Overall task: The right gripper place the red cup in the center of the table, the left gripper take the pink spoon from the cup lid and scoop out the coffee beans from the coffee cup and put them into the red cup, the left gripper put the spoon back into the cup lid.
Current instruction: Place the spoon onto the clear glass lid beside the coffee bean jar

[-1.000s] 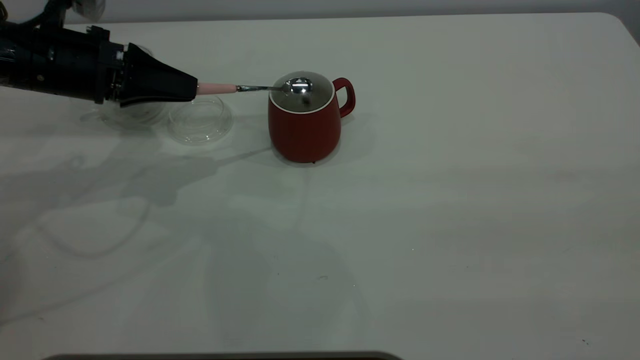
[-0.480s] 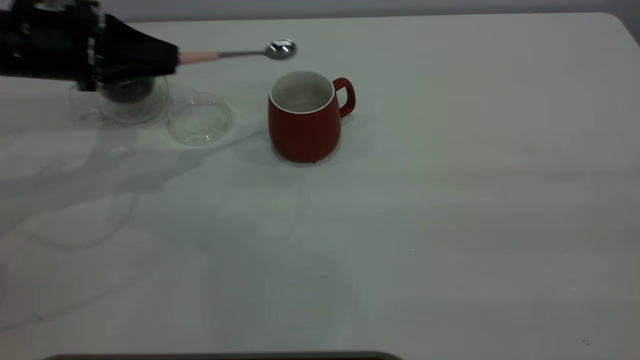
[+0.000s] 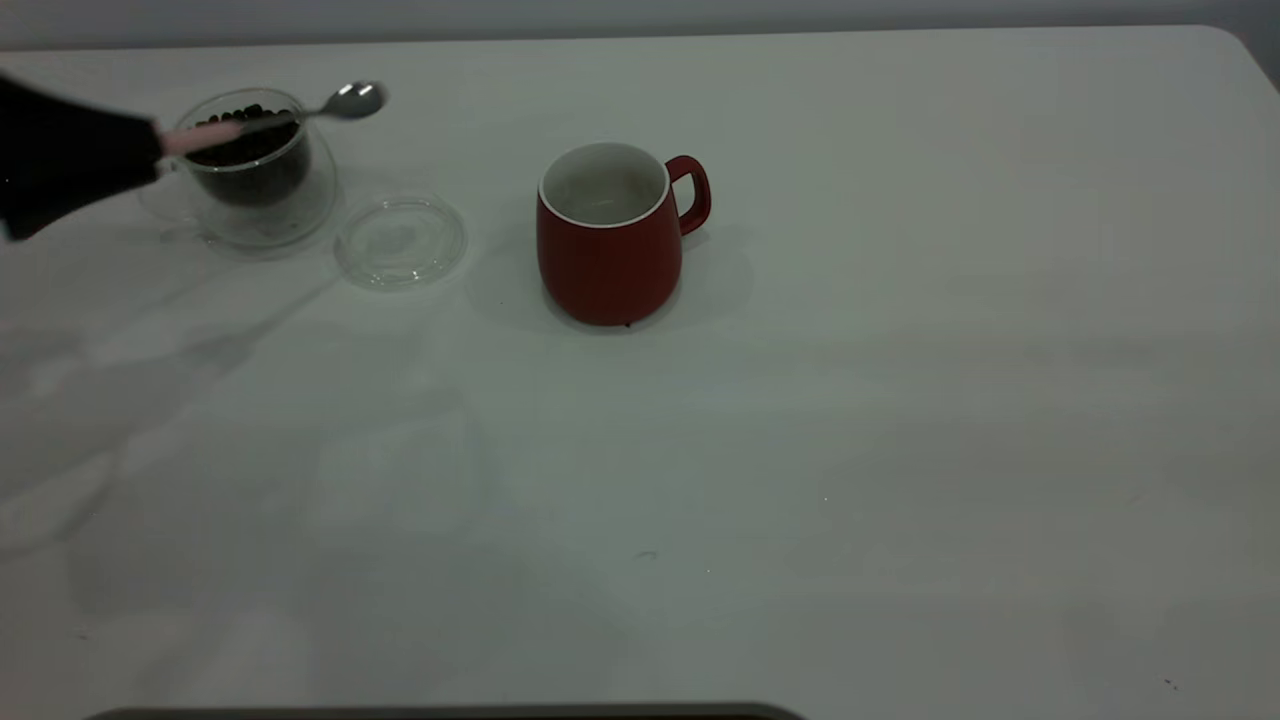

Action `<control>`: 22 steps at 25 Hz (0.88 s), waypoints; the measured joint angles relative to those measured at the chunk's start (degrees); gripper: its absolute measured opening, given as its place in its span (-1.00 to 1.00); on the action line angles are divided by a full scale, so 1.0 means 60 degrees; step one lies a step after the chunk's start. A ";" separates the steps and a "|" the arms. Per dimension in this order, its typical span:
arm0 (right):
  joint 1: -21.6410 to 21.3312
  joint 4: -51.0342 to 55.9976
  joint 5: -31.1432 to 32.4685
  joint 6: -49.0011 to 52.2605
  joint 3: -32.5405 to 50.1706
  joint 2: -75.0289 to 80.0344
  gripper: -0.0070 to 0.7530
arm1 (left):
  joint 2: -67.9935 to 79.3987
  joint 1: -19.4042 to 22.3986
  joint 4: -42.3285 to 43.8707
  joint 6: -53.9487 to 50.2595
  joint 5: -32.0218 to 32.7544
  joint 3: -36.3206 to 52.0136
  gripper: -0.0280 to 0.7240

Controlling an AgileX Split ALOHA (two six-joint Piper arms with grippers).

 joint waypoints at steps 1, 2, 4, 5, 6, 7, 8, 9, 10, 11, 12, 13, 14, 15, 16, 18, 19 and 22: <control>0.0000 0.0000 0.0000 0.0000 0.0000 0.0000 0.55 | 0.0153 0.0189 0.0031 0.0000 -0.0014 0.0011 -0.60; 0.0000 0.0000 0.0000 0.0000 0.0000 0.0000 0.55 | 0.0353 0.0344 0.0064 -0.0029 -0.0014 0.0011 -0.60; 0.0000 0.0000 0.0000 0.0000 0.0000 0.0000 0.55 | 0.0762 0.0507 0.0259 -0.0008 0.0004 0.0019 -0.60; 0.0000 0.0000 0.0000 0.0000 0.0000 0.0000 0.55 | 0.0976 0.0527 0.0311 0.0062 0.0023 0.0019 -0.60; 0.0000 0.0000 0.0000 0.0000 0.0000 0.0000 0.55 | 0.1163 0.0527 0.0358 0.0156 0.0049 0.0019 -0.60; 0.0000 0.0000 0.0000 0.0000 0.0000 0.0000 0.55 | 0.1301 0.0527 0.0409 0.0218 0.0070 -0.0012 -0.60; 0.0000 0.0000 0.0000 0.0000 0.0000 0.0000 0.55 | 0.1442 0.0527 0.0421 0.0243 0.0074 -0.0054 -0.60; 0.0000 0.0000 0.0000 0.0000 0.0000 0.0000 0.55 | 0.1573 0.0527 0.0421 0.0254 0.0103 -0.0123 -0.60; 0.0000 0.0000 0.0000 0.0000 0.0000 0.0000 0.55 | 0.1670 0.0527 0.0431 0.0254 0.0126 -0.0191 -0.60; 0.0000 0.0000 0.0000 0.0000 0.0000 0.0000 0.55 | 0.1783 0.0527 0.0442 0.0254 0.0149 -0.0245 -0.60; 0.0000 0.0000 0.0000 0.0000 0.0000 0.0000 0.55 | 0.1887 0.0527 0.0442 0.0254 0.0152 -0.0295 -0.60; 0.0000 0.0000 0.0000 0.0000 0.0000 0.0000 0.55 | 0.1978 0.0527 0.0442 0.0254 0.0160 -0.0339 -0.60; 0.0000 0.0000 0.0000 0.0000 0.0000 0.0000 0.55 | 0.2046 0.0527 0.0452 0.0254 0.0169 -0.0394 -0.60; 0.0000 0.0000 0.0000 0.0000 0.0000 0.0000 0.55 | 0.2079 0.0527 0.0452 0.0254 0.0169 -0.0418 -0.60; 0.0000 0.0000 0.0000 0.0000 0.0000 0.0000 0.55 | 0.2098 0.0527 0.0452 0.0254 0.0159 -0.0428 -0.60; 0.0000 0.0000 0.0000 0.0000 0.0000 0.0000 0.55 | 0.2098 0.0527 0.0433 0.0254 0.0170 -0.0436 -0.60; 0.0000 0.0000 0.0000 0.0000 0.0000 0.0000 0.55 | 0.2098 0.0527 0.0433 0.0254 0.0150 -0.0472 -0.60; 0.0000 0.0000 0.0000 0.0000 0.0000 0.0000 0.55 | 0.2115 0.0479 0.0446 0.0020 -0.0035 -0.0739 -0.60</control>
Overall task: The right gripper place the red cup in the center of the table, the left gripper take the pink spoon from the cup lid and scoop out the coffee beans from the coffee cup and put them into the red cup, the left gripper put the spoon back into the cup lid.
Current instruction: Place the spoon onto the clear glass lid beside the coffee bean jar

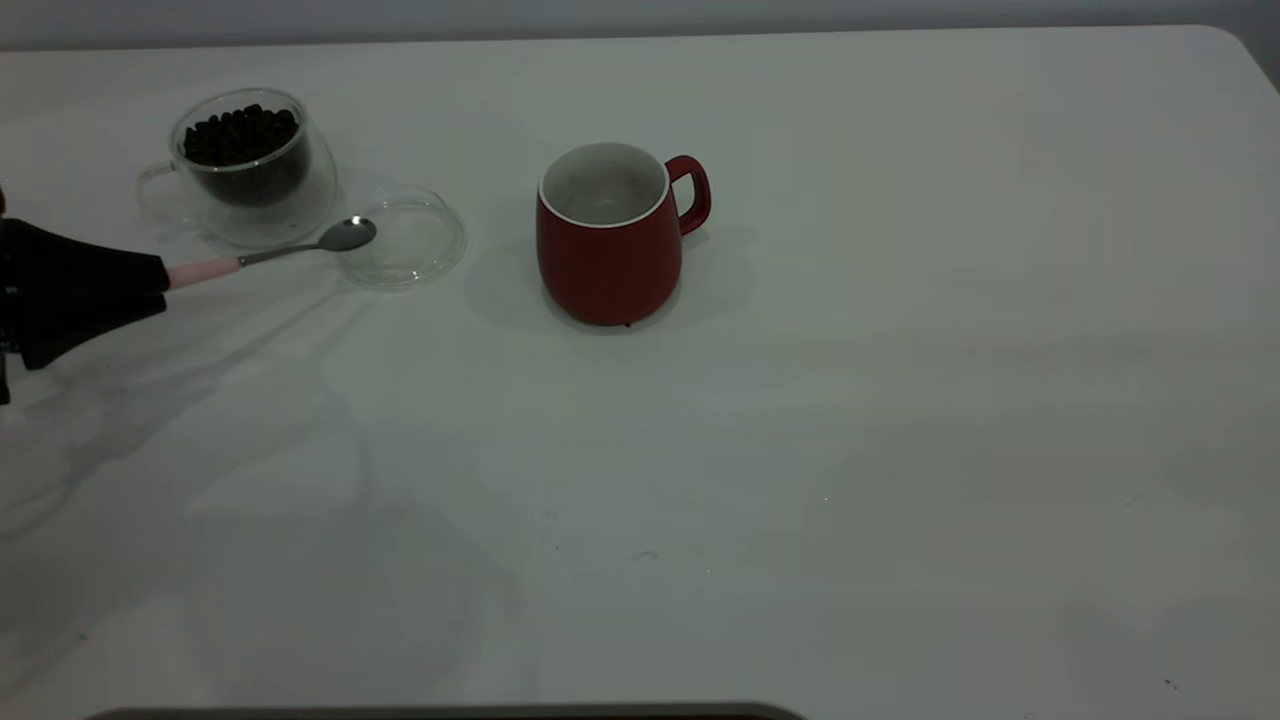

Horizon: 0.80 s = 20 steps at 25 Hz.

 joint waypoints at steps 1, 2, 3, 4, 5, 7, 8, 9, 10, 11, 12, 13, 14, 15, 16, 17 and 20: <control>0.0000 0.0000 0.0000 0.0000 0.0000 0.0000 0.55 | 0.0004 -0.0072 0.0007 -0.0099 -0.0107 -0.0119 -0.60; 0.0000 0.0000 0.0000 0.0000 0.0000 0.0000 0.55 | 0.0038 -0.0166 0.0007 -0.0233 -0.0179 -0.0253 -0.60; 0.0000 0.0000 0.0000 0.0000 0.0000 0.0000 0.55 | 0.0060 -0.0263 0.0007 -0.0334 -0.0267 -0.0387 -0.60; 0.0000 0.0000 0.0000 0.0000 0.0000 0.0000 0.55 | 0.0100 -0.0394 0.0020 -0.0414 -0.0303 -0.0503 -0.60; 0.0000 0.0000 0.0000 0.0000 0.0000 0.0000 0.55 | 0.0143 -0.0532 0.0022 -0.0495 -0.0327 -0.0647 -0.60; 0.0000 0.0000 0.0000 0.0000 0.0000 0.0000 0.55 | 0.0225 -0.0777 0.0047 -0.0755 -0.0398 -0.0919 -0.60; 0.0000 0.0000 0.0000 0.0000 0.0000 0.0000 0.55 | 0.0280 -0.0898 0.0047 -0.0870 -0.0426 -0.1076 -0.60; 0.0000 0.0000 0.0000 0.0000 0.0000 0.0000 0.55 | 0.0348 -0.1014 0.0047 -0.1009 -0.0508 -0.1223 -0.60; 0.0000 0.0000 0.0000 0.0000 0.0000 0.0000 0.55 | 0.0419 -0.1109 0.0047 -0.1128 -0.0548 -0.1356 -0.60; 0.0000 0.0000 0.0000 0.0000 0.0000 0.0000 0.55 | 0.0501 -0.1218 0.0053 -0.1237 -0.0548 -0.1464 -0.60; 0.0000 0.0000 0.0000 0.0000 0.0000 0.0000 0.55 | 0.0591 -0.1324 0.0053 -0.1319 -0.0548 -0.1598 -0.60; 0.0000 0.0000 0.0000 0.0000 0.0000 0.0000 0.55 | 0.0673 -0.1420 0.0064 -0.1411 -0.0568 -0.1723 -0.60; 0.0000 0.0000 0.0000 0.0000 0.0000 0.0000 0.55 | 0.0733 -0.1504 0.0064 -0.1516 -0.0576 -0.1826 -0.60; 0.0000 0.0000 0.0000 0.0000 0.0000 0.0000 0.55 | 0.0801 -0.1594 0.0074 -0.1617 -0.0628 -0.1946 -0.60; 0.0000 0.0000 0.0000 0.0000 0.0000 0.0000 0.55 | 0.0857 -0.1671 0.0074 -0.1691 -0.0656 -0.2063 -0.60; 0.0000 0.0000 0.0000 0.0000 0.0000 0.0000 0.55 | 0.0893 -0.1727 0.0074 -0.1769 -0.0689 -0.2170 -0.60; 0.0000 0.0000 0.0000 0.0000 0.0000 0.0000 0.55 | 0.0957 -0.1833 0.0074 -0.1887 -0.0700 -0.2345 -0.60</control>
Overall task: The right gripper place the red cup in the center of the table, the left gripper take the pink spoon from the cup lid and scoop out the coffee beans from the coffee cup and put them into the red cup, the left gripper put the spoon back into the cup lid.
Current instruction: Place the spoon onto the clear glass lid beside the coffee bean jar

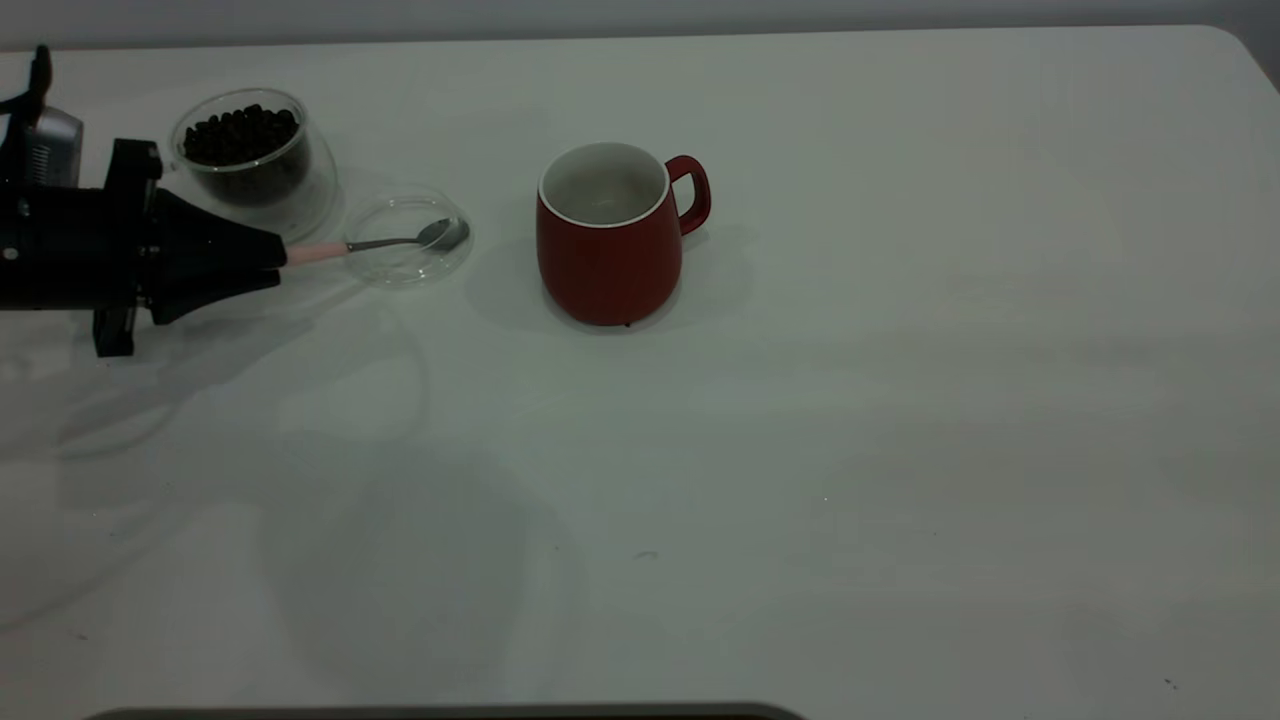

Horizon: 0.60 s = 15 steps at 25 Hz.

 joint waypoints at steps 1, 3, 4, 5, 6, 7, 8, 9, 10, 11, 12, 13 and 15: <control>0.0000 0.0000 0.0000 0.0000 0.0000 0.0000 0.55 | 0.0011 -0.0008 0.0000 -0.0032 0.0000 -0.0011 -0.60; 0.0000 0.0000 0.0000 0.0000 0.0000 0.0000 0.55 | 0.0029 -0.0018 0.0000 -0.0054 0.0000 -0.0011 -0.60; 0.0000 0.0000 0.0000 0.0000 0.0000 0.0000 0.55 | 0.0029 -0.0018 0.0000 -0.0060 0.0000 -0.0011 -0.60; 0.0000 0.0000 0.0000 0.0000 0.0000 0.0000 0.55 | 0.0032 -0.0018 0.0000 -0.0060 0.0000 -0.0011 -0.60; 0.0000 0.0000 0.0000 0.0000 0.0000 0.0000 0.55 | 0.0032 -0.0024 0.0000 -0.0060 -0.0010 -0.0011 -0.60; 0.0000 0.0000 0.0000 0.0000 0.0000 0.0000 0.55 | 0.0041 -0.0029 0.0000 -0.0060 -0.0034 -0.0011 -0.60; 0.0000 0.0000 0.0000 0.0000 0.0000 0.0000 0.55 | 0.0040 -0.0029 0.0000 -0.0060 -0.0063 -0.0011 -0.60; 0.0000 0.0000 0.0000 0.0000 0.0000 0.0000 0.55 | 0.0040 -0.0029 0.0000 -0.0060 -0.0079 -0.0011 -0.59; 0.0000 0.0000 0.0000 0.0000 0.0000 0.0000 0.55 | 0.0040 -0.0029 0.0000 -0.0060 -0.0105 -0.0011 -0.57; 0.0000 0.0000 0.0000 0.0000 0.0000 0.0000 0.55 | 0.0040 -0.0029 0.0000 -0.0060 -0.0148 -0.0011 -0.53; 0.0000 0.0000 0.0000 0.0000 0.0000 0.0000 0.55 | 0.0040 -0.0029 0.0000 -0.0060 -0.0204 -0.0011 -0.49; 0.0000 0.0000 0.0000 0.0000 0.0000 0.0000 0.55 | 0.0040 -0.0029 0.0000 -0.0060 -0.0274 -0.0011 -0.41; 0.0000 0.0000 0.0000 0.0000 0.0000 0.0000 0.55 | 0.0040 -0.0029 0.0000 -0.0064 -0.0303 -0.0011 -0.22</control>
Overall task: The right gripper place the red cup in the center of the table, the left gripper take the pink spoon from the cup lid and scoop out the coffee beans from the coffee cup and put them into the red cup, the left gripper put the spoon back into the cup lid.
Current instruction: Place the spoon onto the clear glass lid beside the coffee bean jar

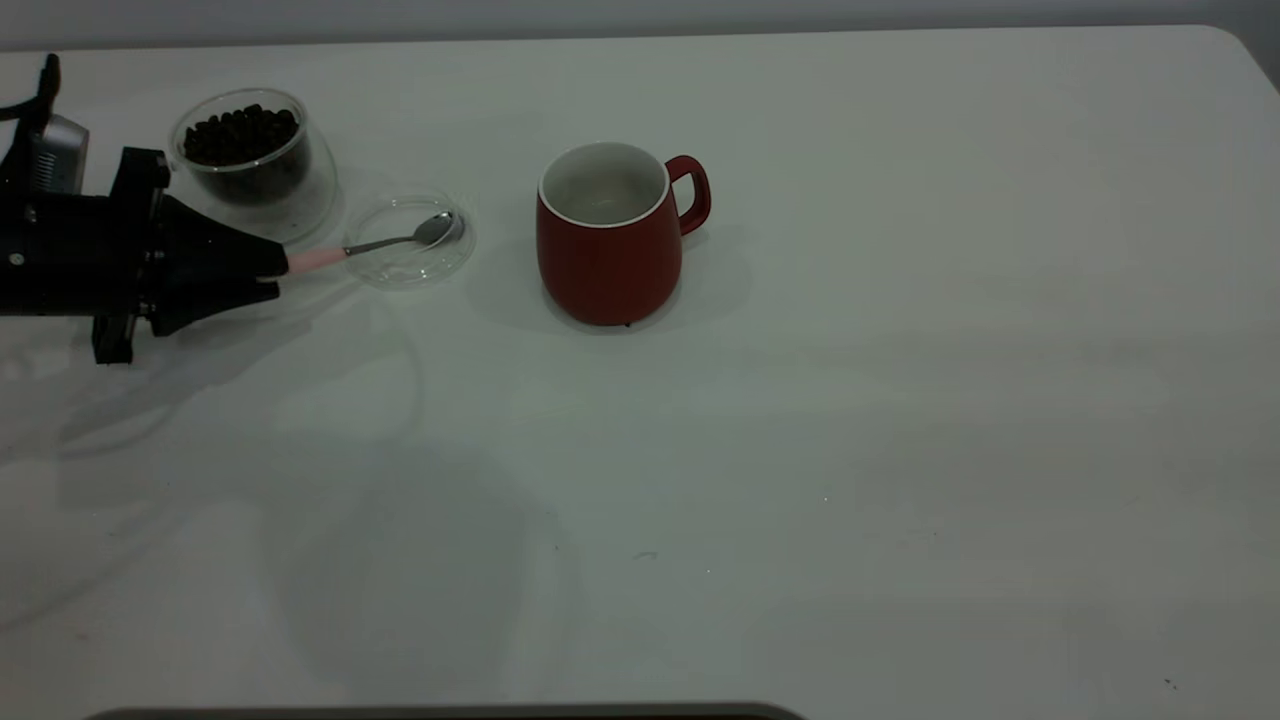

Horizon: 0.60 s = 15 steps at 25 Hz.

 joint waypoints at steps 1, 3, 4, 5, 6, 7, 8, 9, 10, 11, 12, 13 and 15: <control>0.0000 0.0000 0.0000 0.0000 0.0000 0.0000 0.55 | 0.0000 0.0000 0.0000 0.0000 0.0000 0.0000 -0.10; 0.0000 0.0000 0.0000 0.0000 0.0000 0.0000 0.55 | 0.0000 0.0000 0.0000 -0.0030 0.0000 0.0000 0.14; 0.0000 0.0000 0.0000 0.0000 0.0000 0.0000 0.55 | 0.0000 0.0000 0.0000 -0.0030 0.0000 0.0000 0.23; 0.0000 0.0000 0.0000 0.0000 0.0000 0.0000 0.55 | 0.0000 0.0000 0.0000 -0.0030 0.0009 0.0000 0.34; 0.0000 0.0000 0.0000 0.0000 0.0000 0.0000 0.55 | 0.0000 0.0000 0.0000 -0.0030 0.0018 0.0000 0.43; 0.0000 0.0000 0.0000 0.0000 0.0000 0.0000 0.55 | 0.0000 0.0000 0.0000 -0.0030 0.0018 0.0000 0.51; 0.0000 0.0000 0.0000 0.0000 0.0000 0.0000 0.55 | 0.0000 0.0000 0.0000 -0.0030 0.0018 0.0000 0.57; 0.0000 0.0000 0.0000 0.0000 0.0000 0.0000 0.55 | 0.0000 0.0000 0.0000 -0.0030 0.0018 0.0000 0.62; 0.0000 0.0000 0.0000 0.0000 0.0000 0.0000 0.55 | 0.0000 0.0044 0.0009 -0.0030 0.0037 0.0000 0.65; 0.0000 0.0000 0.0000 0.0000 0.0000 0.0000 0.55 | 0.0000 0.0092 0.0018 -0.0030 0.0052 0.0000 0.66; 0.0000 0.0000 0.0000 0.0000 0.0000 0.0000 0.55 | -0.0019 0.0166 0.0018 -0.0030 0.0060 0.0000 0.67; 0.0000 0.0000 0.0000 0.0000 0.0000 0.0000 0.55 | -0.0075 0.0255 0.0034 -0.0030 0.0060 0.0000 0.67; 0.0000 0.0000 0.0000 0.0000 0.0000 0.0000 0.55 | -0.0219 0.0440 0.0108 -0.0030 0.0060 0.0000 0.67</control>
